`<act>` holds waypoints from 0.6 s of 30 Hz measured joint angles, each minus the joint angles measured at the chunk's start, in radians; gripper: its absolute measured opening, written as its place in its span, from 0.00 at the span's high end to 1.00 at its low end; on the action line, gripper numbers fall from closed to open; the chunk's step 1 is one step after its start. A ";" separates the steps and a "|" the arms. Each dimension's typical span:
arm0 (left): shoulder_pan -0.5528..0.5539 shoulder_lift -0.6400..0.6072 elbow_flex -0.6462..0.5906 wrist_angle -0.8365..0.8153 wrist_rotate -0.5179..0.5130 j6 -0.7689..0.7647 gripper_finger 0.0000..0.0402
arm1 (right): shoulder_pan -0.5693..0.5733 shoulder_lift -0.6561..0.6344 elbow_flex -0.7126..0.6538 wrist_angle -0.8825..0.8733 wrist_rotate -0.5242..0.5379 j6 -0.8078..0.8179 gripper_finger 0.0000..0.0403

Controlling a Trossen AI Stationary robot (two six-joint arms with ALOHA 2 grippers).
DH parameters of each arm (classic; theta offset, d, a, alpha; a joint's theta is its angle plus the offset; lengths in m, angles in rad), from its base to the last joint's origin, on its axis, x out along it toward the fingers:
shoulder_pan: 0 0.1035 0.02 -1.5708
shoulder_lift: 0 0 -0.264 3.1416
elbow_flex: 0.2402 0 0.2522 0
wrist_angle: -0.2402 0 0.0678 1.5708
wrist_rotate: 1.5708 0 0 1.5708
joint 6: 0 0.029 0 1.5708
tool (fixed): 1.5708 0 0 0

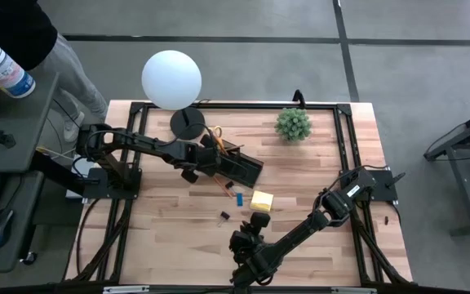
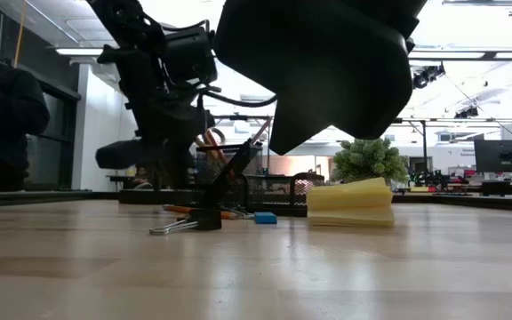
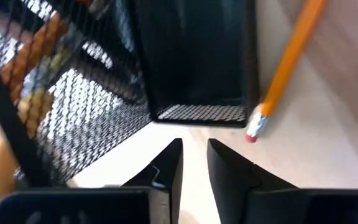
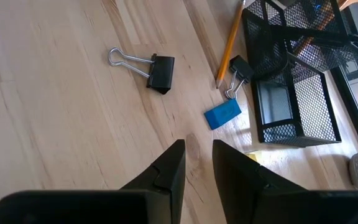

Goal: Pick and place office supplies into organizer
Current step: Put the yellow pencil into the black organizer

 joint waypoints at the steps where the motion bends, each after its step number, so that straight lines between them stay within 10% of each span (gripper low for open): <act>1: -0.001 0.000 0.000 0.000 -0.018 -0.005 0.83 | 0.000 0.000 0.000 0.000 0.000 0.000 0.81; 10: 0.001 -0.017 0.000 -0.066 -0.036 -0.163 0.78 | 0.000 0.000 0.000 0.000 0.000 0.000 0.81; 18: 0.022 -0.072 0.000 -0.141 0.159 -0.102 0.78 | 0.000 0.000 0.000 -0.004 0.000 -0.008 0.81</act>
